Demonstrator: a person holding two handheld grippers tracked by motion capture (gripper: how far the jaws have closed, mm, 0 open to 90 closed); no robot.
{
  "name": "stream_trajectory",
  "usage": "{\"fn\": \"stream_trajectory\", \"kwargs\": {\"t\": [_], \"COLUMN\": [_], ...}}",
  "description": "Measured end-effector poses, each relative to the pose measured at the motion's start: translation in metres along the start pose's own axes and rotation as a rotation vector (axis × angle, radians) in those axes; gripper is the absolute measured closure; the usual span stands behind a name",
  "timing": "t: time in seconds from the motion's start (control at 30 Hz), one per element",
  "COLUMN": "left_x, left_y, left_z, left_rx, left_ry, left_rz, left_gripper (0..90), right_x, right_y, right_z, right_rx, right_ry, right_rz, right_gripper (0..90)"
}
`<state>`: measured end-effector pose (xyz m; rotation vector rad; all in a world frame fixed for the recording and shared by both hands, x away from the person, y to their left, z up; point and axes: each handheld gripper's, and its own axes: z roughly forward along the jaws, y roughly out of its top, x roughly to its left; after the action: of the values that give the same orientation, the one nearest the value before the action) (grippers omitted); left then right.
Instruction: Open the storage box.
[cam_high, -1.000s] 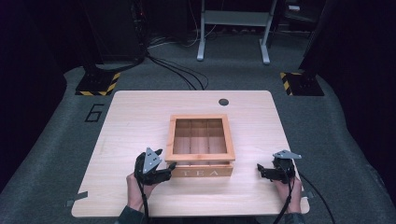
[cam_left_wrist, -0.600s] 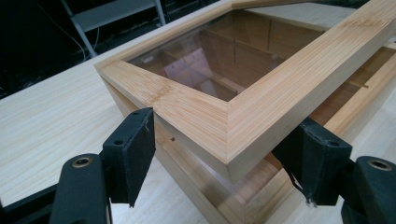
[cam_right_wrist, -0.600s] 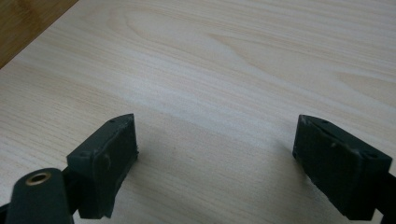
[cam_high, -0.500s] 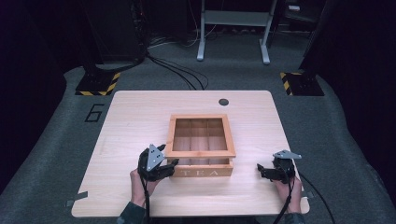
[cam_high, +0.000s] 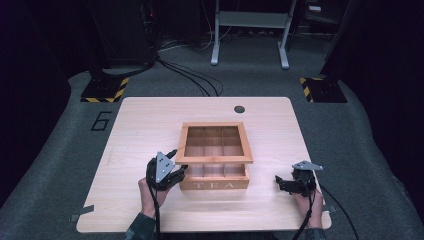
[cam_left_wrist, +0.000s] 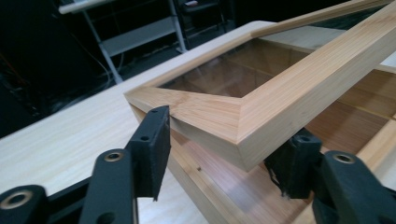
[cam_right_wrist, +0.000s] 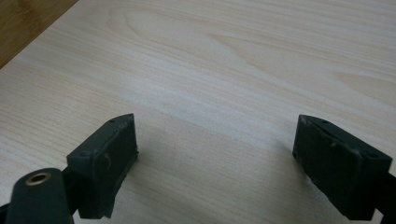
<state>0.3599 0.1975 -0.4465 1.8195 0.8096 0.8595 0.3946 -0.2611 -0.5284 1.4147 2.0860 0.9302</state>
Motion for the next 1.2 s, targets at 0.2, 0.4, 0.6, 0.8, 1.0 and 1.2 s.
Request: {"fn": "stream_trajectory", "kwargs": {"t": [0.2, 0.4, 0.6, 0.8, 1.0, 1.2], "left_x": [0.004, 0.009, 0.018, 0.023, 0.027, 0.033], "left_y": [0.004, 0.011, 0.02, 0.027, 0.033, 0.043], "left_z": [-0.001, -0.002, 0.0, 0.005, 0.006, 0.009], "left_rx": [-0.004, -0.01, 0.005, 0.031, 0.031, 0.036], "left_ry": [0.016, 0.027, 0.006, -0.007, -0.012, -0.018], "left_rz": [0.009, 0.011, -0.024, -0.032, -0.054, -0.061], "left_gripper": [52.1, 58.8, 62.2, 62.2, 62.2, 62.3], "right_x": [0.0, 0.0, 0.0, 0.0, 0.0, 0.0], "right_y": [0.0, 0.0, 0.0, 0.0, 0.0, 0.0], "right_z": [0.0, 0.0, 0.0, 0.0, 0.0, 0.0], "right_rx": [0.0, 0.0, 0.0, 0.0, 0.0, 0.0], "right_ry": [0.0, 0.0, 0.0, 0.0, 0.0, 0.0], "right_rz": [0.0, 0.0, 0.0, 0.0, 0.0, 0.0], "right_gripper": [13.1, 13.1, 13.1, 13.1, 13.1, 13.1]}}
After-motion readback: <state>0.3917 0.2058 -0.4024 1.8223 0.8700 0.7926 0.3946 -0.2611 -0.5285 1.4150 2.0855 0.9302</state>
